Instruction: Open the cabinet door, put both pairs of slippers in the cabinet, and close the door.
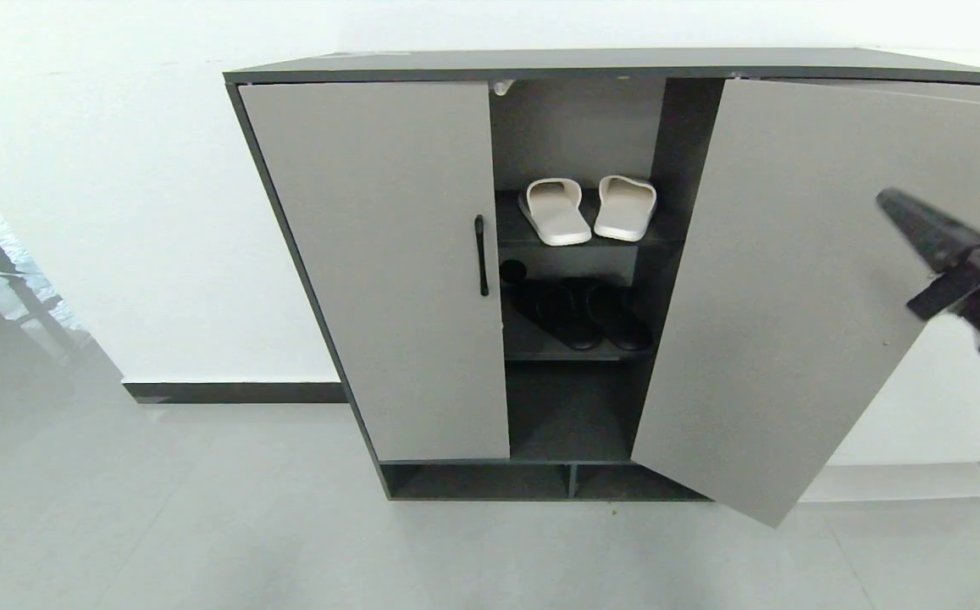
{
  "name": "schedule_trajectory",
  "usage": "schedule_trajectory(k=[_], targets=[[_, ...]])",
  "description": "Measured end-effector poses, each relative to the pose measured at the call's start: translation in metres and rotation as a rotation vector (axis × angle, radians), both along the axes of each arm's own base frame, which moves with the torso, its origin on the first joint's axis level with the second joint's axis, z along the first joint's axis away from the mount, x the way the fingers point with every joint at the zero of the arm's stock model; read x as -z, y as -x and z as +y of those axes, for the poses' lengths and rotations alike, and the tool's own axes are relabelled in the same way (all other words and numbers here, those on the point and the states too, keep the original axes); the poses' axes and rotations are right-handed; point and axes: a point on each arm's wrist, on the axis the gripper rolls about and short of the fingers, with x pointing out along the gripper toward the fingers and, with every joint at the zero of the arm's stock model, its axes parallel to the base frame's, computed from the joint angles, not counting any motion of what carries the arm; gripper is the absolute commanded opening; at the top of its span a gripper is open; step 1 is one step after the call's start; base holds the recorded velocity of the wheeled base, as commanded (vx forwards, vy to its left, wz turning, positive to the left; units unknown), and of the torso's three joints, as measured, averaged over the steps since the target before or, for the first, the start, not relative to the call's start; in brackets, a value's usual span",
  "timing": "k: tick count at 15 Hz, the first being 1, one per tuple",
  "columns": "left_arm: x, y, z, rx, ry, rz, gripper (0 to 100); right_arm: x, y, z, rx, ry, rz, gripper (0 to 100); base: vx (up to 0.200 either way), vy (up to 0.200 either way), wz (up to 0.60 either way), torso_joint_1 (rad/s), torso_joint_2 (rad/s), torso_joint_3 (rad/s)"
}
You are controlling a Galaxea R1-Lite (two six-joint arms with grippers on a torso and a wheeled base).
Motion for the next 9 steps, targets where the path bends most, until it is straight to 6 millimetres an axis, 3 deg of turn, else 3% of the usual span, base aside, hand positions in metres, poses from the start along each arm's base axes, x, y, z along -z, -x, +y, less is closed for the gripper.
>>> schedule_trajectory(k=[2,5,7,9], targets=[[0.000,0.000,0.000,0.000,0.000,0.000,0,-0.033,-0.001,-0.030,0.179,-0.034,-0.110,0,0.000,0.000,0.00,0.000,0.00,0.000],[0.000,0.000,0.000,0.000,0.000,0.000,0,-0.058,-0.002,-0.083,0.511,0.044,-0.210,0,0.000,0.000,0.00,0.000,0.00,0.000],[0.000,0.000,0.000,0.000,0.000,0.000,0,-0.060,-0.009,-0.118,0.786,0.137,-0.200,0,0.000,0.000,0.00,0.000,0.00,0.000],[0.000,0.000,0.000,0.000,0.000,-0.001,0,-0.047,-0.025,-0.138,0.884,0.171,-0.096,0,0.000,0.000,0.00,0.000,0.00,0.000]])
